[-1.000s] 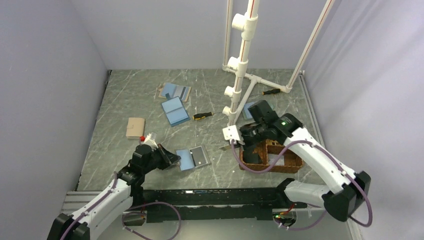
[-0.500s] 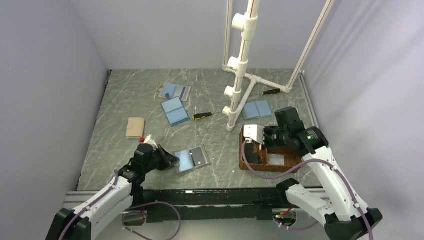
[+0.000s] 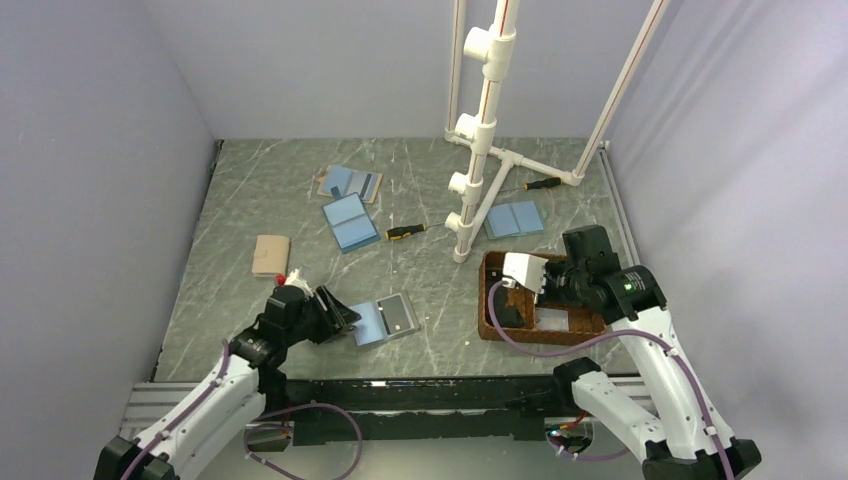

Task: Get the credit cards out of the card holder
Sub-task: Place the credit card in the storage box.

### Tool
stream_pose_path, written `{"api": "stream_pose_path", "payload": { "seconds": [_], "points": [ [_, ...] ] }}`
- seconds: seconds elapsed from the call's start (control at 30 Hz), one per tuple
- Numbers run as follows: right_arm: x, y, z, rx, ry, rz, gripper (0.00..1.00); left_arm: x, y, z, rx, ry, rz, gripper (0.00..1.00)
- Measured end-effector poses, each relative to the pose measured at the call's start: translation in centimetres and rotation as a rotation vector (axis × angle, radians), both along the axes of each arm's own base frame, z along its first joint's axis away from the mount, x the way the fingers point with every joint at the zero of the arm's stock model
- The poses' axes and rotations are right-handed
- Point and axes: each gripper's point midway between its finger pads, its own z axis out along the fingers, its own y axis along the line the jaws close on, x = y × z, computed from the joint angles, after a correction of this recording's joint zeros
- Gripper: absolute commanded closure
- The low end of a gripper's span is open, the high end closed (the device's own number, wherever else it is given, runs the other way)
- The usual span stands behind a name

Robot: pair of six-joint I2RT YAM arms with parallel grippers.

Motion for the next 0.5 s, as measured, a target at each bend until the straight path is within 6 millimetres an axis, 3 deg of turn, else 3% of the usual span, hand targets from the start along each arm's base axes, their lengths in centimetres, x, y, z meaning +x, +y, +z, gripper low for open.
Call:
{"api": "stream_pose_path", "payload": {
  "seconds": [0.2,0.37,0.5],
  "points": [
    [-0.2,-1.6,-1.1,-0.038,0.023,-0.065,1.00,-0.4,0.5,1.9,0.003,0.032,0.037,0.22],
    [-0.1,-2.7,-0.9,-0.059,0.012,-0.113,1.00,-0.3,0.7,5.4,-0.024,-0.008,0.060,0.01],
    [0.4,-3.1,0.0,-0.068,0.007,-0.133,1.00,0.5,0.3,8.6,-0.038,-0.098,0.031,0.01]
  ]
}}
